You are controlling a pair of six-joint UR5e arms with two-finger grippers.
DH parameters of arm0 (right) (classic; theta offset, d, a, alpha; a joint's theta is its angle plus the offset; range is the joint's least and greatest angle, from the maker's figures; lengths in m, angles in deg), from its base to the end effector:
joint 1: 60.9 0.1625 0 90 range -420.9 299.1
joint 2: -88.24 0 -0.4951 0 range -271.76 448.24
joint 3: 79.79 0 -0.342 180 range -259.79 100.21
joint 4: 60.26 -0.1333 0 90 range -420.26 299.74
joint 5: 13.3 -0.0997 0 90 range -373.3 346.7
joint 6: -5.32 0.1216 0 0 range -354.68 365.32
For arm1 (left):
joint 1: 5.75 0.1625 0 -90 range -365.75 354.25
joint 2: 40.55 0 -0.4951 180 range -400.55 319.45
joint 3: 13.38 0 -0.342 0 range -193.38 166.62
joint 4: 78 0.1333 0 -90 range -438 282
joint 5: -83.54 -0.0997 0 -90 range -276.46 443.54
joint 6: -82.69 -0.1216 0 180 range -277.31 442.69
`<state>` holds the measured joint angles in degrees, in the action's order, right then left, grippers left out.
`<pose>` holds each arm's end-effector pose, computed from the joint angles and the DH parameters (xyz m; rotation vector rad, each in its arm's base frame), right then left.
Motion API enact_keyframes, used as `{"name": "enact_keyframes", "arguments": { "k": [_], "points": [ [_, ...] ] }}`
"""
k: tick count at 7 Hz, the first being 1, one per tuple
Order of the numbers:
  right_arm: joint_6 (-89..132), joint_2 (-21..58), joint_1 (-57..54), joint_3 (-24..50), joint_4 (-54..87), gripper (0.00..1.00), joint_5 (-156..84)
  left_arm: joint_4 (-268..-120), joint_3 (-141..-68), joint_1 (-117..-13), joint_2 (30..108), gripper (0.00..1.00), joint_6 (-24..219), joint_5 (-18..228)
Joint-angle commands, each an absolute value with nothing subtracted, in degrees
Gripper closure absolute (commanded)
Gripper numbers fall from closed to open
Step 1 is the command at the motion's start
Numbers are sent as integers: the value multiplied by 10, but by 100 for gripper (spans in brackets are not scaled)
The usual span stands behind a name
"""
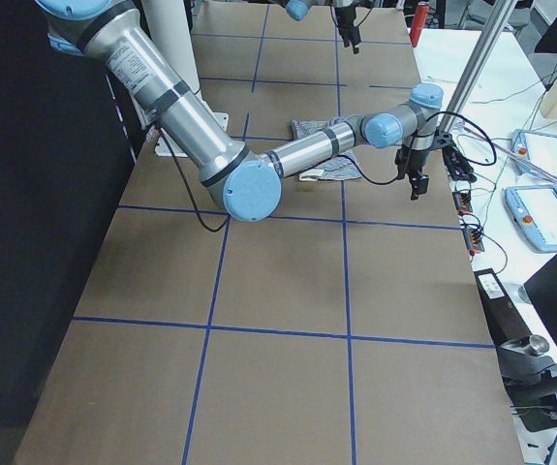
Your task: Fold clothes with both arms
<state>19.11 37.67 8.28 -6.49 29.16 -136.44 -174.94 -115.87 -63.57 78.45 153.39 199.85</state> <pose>-0.2083 -0.7358 0.4668 0.2082 -0.6633 -0.2354 0.2757 -0.5873 0.3667 0.1813 0.9240 -0.4285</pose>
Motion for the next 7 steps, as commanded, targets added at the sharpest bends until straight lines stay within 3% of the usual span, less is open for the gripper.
{"name": "enact_keyframes", "arguments": {
  "k": [1, 5, 7],
  "points": [
    [35, 268, 206, 19, 385, 0, -1429, -1695, -1208, -763, 692, 0, 1274, 2063],
    [-101, 23, 303, 205, 474, 0, -1449, -1640, -1200, -942, 554, 0, 754, 2072],
    [-88, -36, 304, 244, 443, 0, -1448, -1662, -1214, -950, 513, 0, 748, 2086]
  ]
}}
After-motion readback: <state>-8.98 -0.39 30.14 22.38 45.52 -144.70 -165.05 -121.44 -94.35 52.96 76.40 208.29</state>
